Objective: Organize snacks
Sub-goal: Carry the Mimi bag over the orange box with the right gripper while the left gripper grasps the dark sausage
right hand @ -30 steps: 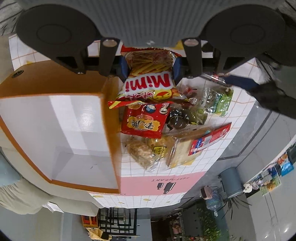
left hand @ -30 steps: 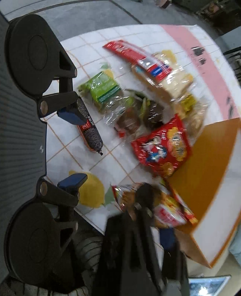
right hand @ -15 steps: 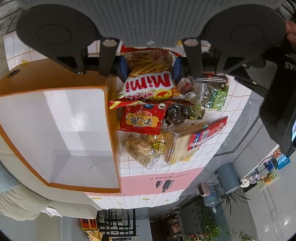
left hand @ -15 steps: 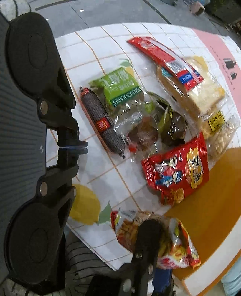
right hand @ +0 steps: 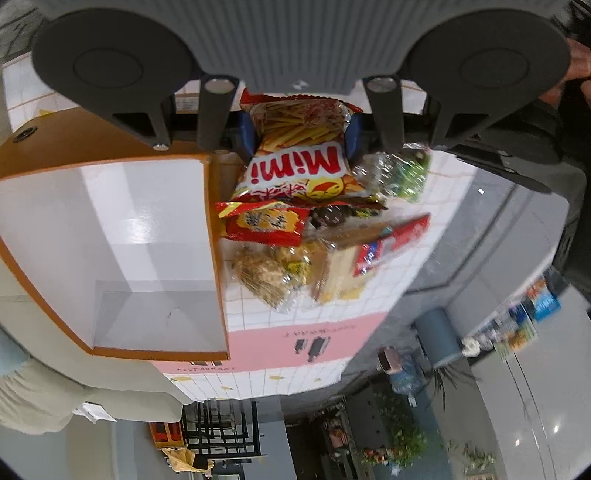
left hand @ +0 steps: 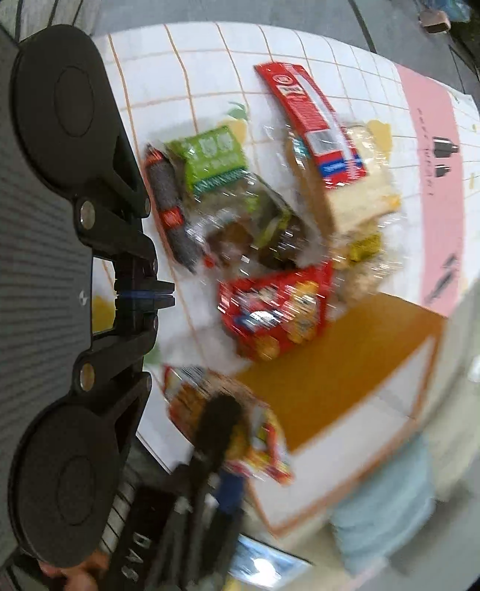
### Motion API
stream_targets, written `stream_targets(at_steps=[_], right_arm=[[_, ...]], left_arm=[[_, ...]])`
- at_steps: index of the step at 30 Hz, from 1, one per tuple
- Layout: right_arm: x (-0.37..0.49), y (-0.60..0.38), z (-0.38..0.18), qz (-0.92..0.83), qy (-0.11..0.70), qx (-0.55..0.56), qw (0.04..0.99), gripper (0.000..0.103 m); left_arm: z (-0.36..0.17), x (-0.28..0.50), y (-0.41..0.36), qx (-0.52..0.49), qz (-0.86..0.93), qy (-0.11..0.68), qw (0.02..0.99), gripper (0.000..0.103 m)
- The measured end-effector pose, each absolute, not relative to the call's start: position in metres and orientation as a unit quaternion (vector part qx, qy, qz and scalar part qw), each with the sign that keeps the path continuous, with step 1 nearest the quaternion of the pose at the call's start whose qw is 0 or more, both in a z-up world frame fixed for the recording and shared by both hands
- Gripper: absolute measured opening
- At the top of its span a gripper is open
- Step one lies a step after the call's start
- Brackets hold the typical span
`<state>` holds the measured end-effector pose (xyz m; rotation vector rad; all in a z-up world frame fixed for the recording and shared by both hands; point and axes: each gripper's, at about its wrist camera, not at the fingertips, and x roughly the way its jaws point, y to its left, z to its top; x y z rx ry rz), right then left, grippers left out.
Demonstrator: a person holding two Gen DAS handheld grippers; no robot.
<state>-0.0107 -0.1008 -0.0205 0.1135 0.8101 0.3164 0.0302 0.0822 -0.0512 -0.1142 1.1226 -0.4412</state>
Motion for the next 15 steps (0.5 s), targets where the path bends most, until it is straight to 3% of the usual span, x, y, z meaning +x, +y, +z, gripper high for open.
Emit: stream_targets(at_steps=[15], right_arm=[[-0.016,-0.194,0.033,0.167,0.243,0.217,0.931,0.045]], left_arm=[[0.03,0.022,0.06,-0.172,-0.282,0.409,0.85,0.0]])
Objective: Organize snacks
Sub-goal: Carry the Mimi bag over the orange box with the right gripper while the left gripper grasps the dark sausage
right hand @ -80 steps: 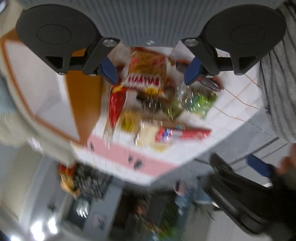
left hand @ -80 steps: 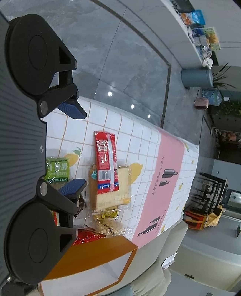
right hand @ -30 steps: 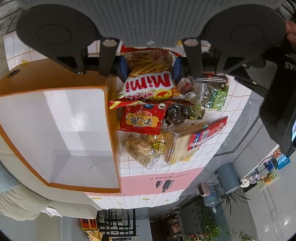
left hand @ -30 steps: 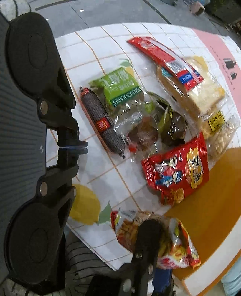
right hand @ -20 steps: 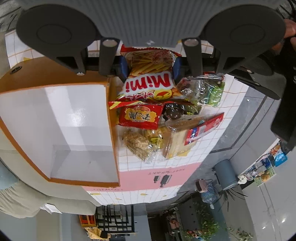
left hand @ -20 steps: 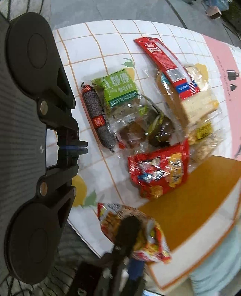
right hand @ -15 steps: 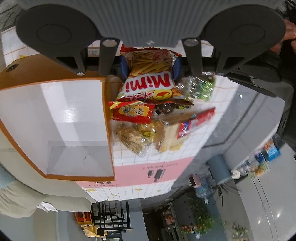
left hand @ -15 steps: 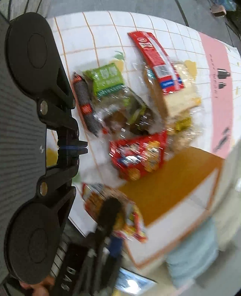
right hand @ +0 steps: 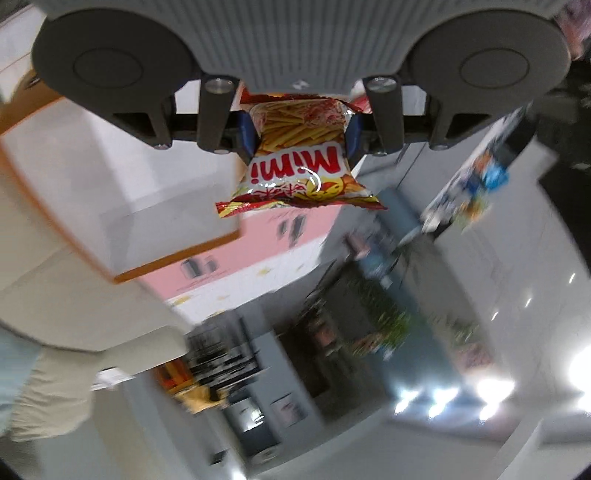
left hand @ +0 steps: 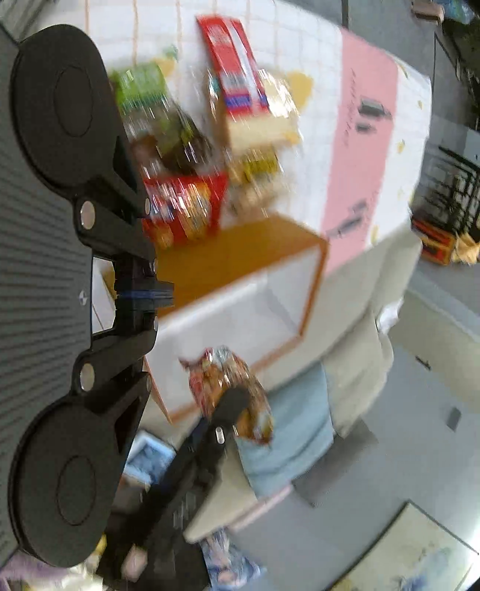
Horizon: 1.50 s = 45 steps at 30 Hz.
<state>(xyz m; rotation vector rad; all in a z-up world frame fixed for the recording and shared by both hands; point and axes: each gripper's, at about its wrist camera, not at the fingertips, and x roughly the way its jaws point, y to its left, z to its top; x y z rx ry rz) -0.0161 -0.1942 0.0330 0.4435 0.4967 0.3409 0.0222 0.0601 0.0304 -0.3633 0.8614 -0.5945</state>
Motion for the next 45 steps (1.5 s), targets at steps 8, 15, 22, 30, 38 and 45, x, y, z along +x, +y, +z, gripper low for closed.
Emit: stream_targets(at_steps=[8,15,22,30,38,45], right_arm=[[-0.002,-0.283,0.004,0.087,0.28,0.299,0.908,0.046],[-0.007,-0.296,0.004,0.085,0.277,0.323,0.901,0.046],[-0.002,-0.299,0.0,0.089,0.288,0.32,0.898,0.046],[0.009,-0.297,0.003,0.093,0.289,0.326,0.896,0.046],[0.021,-0.275,-0.003,0.106,0.315,0.288,0.898,0.046],[0.025,-0.277,-0.007,0.09,0.323,0.292,0.896,0.046]], left_arm=[[0.023,0.064,-0.012,-0.214,-0.313,0.46,0.803,0.0],[-0.002,0.081,-0.051,-0.194,-0.3,0.488,0.796,0.0],[0.022,0.061,-0.02,-0.146,-0.294,0.467,0.821,0.0],[0.036,0.03,0.07,-0.036,-0.139,0.472,0.87,0.004],[-0.022,-0.009,0.007,0.358,-0.166,0.434,0.81,0.041],[-0.08,0.0,-0.022,0.503,-0.196,0.432,0.723,0.041]])
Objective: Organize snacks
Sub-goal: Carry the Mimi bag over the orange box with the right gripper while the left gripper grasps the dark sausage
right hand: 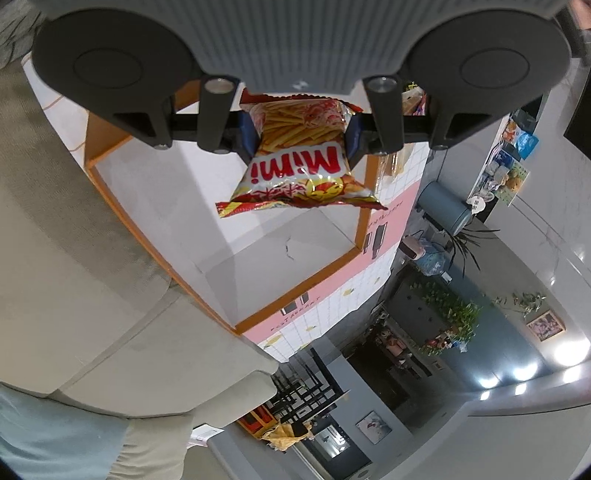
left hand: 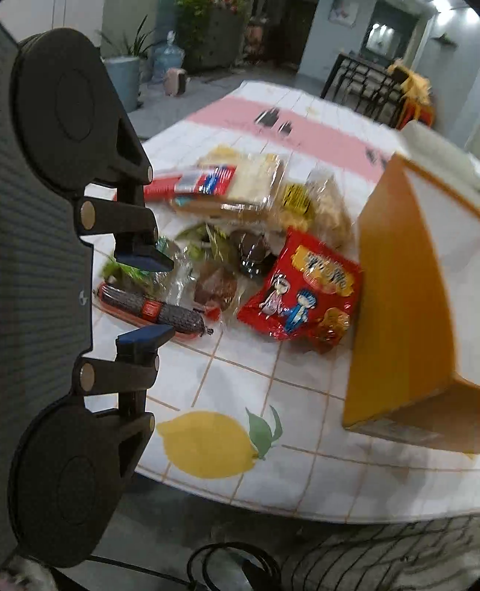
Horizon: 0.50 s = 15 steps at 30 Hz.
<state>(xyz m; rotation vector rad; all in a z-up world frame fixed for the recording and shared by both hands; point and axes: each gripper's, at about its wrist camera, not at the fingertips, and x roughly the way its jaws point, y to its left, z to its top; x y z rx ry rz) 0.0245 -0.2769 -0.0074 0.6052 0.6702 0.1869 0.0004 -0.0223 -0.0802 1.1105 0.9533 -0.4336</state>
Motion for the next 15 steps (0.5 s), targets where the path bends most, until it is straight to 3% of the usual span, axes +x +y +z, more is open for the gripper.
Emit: stream_targets(at_steps=[7,11,15], right_arm=[[0.026,-0.288,-0.013,0.067,0.331,0.307,0.89,0.046],[0.028,-0.291,-0.013,0.063,0.332,0.31,0.888,0.045],[0.027,-0.286,-0.014,0.064,0.333,0.295,0.893,0.045]], left_arm=[[-0.1,0.03,-0.017,0.449,-0.203,0.51,0.705,0.04],[-0.107,0.046,-0.012,0.419,-0.185,0.535,0.71,0.032],[-0.101,0.052,-0.01,0.389,-0.175,0.554,0.715,0.03]])
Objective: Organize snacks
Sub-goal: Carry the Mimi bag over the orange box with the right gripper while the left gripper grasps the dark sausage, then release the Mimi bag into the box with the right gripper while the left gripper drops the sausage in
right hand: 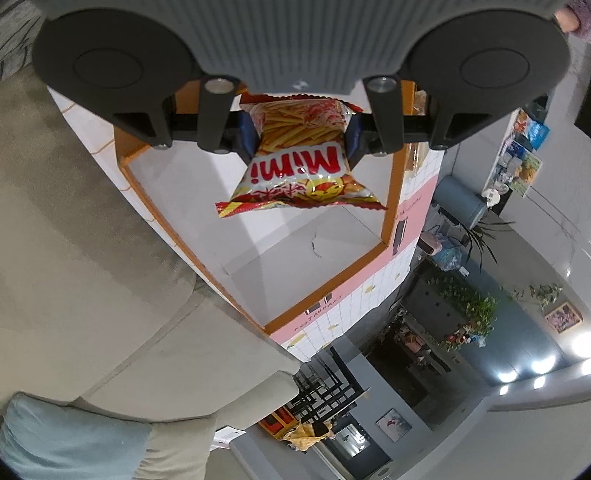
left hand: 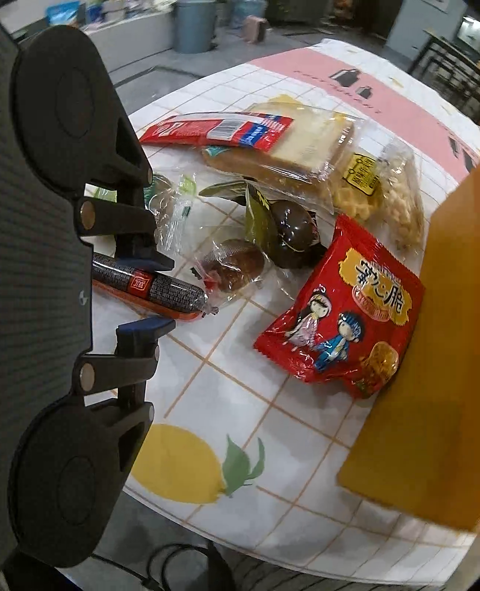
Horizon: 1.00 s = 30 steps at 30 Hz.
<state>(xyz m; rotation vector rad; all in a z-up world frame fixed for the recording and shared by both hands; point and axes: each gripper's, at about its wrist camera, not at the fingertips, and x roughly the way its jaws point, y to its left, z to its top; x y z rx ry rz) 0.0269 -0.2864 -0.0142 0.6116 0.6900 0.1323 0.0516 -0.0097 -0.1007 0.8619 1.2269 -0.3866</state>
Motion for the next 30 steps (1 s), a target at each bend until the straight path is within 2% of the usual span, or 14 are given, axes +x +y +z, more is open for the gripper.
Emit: stream_targets(at_steps=[7,17,24,30], right_arm=[[0.025,-0.287,-0.015,0.066,0.332,0.295,0.893,0.045],[0.024,-0.288,-0.014,0.066,0.332,0.298,0.892,0.045],[0.024,-0.288,-0.016,0.067,0.333,0.3,0.892,0.045],[0.024,-0.288,-0.016,0.069,0.334,0.297,0.892,0.045]], left_arm=[[-0.07,0.056,0.0,0.257,-0.189,0.578,0.751,0.027],[-0.008,0.055,0.013,0.094,-0.25,0.538,0.8,0.025],[0.024,0.052,0.004,0.019,-0.316,0.498,0.807,0.025],[0.05,0.05,-0.017,0.01,-0.332,0.464,0.821,0.025]])
